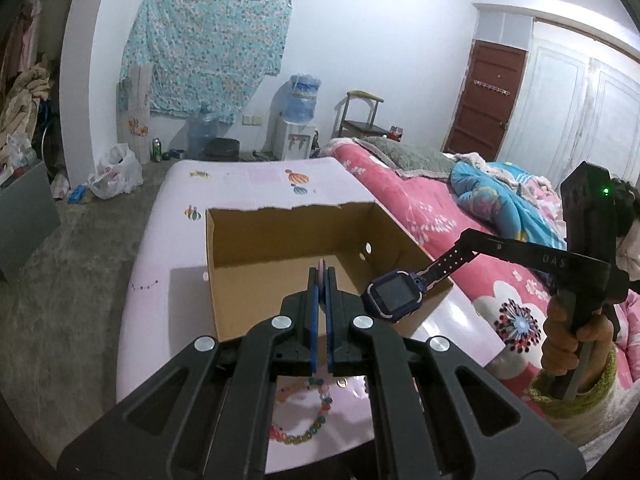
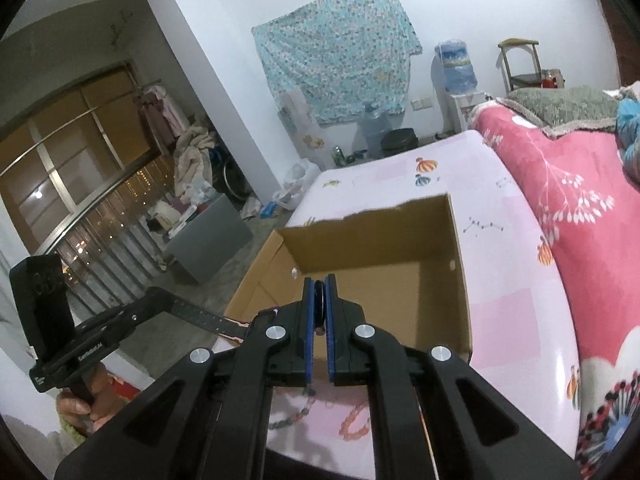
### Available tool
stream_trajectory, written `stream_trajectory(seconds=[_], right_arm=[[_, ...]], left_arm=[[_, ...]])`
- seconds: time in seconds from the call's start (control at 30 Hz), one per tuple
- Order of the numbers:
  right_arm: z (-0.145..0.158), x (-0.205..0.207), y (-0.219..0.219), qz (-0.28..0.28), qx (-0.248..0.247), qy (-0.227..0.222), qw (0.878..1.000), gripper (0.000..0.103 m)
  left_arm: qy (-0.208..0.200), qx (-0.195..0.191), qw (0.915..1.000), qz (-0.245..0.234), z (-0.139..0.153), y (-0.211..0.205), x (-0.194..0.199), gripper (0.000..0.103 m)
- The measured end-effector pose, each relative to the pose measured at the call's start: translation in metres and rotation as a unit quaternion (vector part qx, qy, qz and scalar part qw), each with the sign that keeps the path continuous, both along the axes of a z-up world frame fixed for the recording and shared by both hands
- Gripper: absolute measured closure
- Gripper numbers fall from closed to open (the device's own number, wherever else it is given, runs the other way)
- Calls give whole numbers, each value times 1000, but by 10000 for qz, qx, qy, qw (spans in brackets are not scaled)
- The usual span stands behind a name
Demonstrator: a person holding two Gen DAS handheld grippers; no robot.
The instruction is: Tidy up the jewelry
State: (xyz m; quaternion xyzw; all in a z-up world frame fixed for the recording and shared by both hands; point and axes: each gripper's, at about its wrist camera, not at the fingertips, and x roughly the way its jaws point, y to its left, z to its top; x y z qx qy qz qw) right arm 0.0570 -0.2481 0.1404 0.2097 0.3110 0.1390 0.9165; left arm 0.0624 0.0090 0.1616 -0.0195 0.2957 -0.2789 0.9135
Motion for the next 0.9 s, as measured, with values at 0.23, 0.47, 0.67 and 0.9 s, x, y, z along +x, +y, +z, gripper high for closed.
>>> stream_trajectory(seconds=[0.23,0.47,0.67,0.9], right_arm=[[-40,-17,-4,-105,386,468,9981,98],[-123,-7,-16,-281,845,1394,9862,98],[-166,-3,-27,-357,1010,1856,9768,98],[-167,2,-33,-398,825,1774,9799,98]], left_arm=[[323,-38,9995,-36,-18,-3,-13,101],[767,211,9968,-43,-58,-21,-13,101],[1005,395,9941,-131,-83,-39,-16,101],[1040,261,9935,-380,-80,-52,-17,101]])
